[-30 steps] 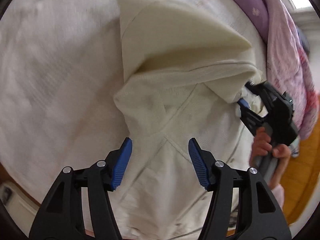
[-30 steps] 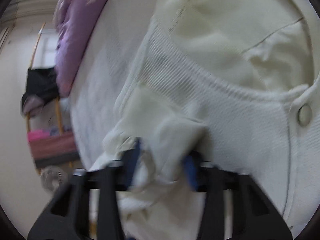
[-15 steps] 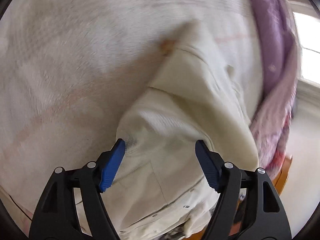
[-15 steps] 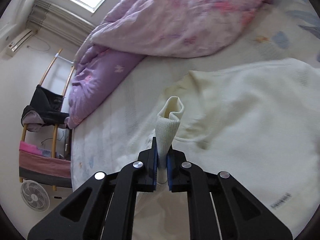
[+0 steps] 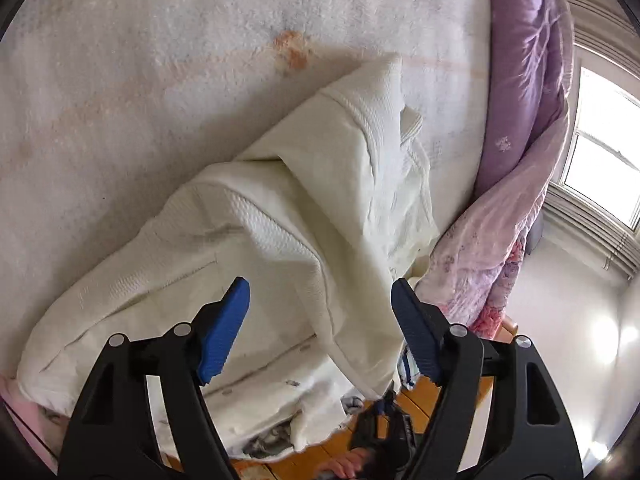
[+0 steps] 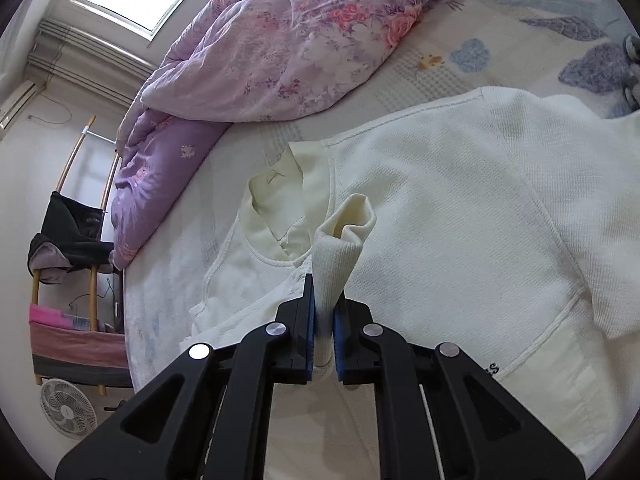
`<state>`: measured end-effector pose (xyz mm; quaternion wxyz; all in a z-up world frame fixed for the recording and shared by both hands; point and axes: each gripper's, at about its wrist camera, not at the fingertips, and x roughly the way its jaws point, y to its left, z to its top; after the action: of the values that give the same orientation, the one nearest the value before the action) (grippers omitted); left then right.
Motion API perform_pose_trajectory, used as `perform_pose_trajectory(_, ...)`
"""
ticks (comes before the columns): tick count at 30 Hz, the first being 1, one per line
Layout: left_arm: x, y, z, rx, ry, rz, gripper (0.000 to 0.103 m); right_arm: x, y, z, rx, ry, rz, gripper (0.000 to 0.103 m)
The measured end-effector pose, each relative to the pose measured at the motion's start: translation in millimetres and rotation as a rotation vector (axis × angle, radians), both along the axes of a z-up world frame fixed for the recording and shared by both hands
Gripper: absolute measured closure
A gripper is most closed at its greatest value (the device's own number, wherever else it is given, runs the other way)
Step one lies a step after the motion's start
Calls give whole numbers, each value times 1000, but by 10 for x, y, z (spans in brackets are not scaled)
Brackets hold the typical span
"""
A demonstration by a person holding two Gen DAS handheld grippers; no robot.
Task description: Fold large clothes
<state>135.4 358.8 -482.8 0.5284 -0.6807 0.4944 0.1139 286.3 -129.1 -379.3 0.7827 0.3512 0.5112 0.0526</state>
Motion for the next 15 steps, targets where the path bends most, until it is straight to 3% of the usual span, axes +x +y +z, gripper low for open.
perform_pose_trajectory(2, 33, 9, -151, 55, 66, 1, 30, 28, 1, -3, 13, -1, 4, 96)
perform_pose_trajectory(5, 109, 8, -446, 34, 83, 19, 32, 51, 15, -5, 12, -2, 16, 96)
perform_pose_trajectory(8, 222, 6, -500, 115, 121, -17, 50, 85, 63, -53, -17, 31, 26, 96)
perform_pose_trajectory(12, 225, -116, -128, 269, 72, -153, 89, 53, 16, 7, -21, 13, -8, 96)
perform_pose_trajectory(15, 170, -133, 168, 367, 47, -221, 95, 25, -43, 78, -65, 3, -13, 96)
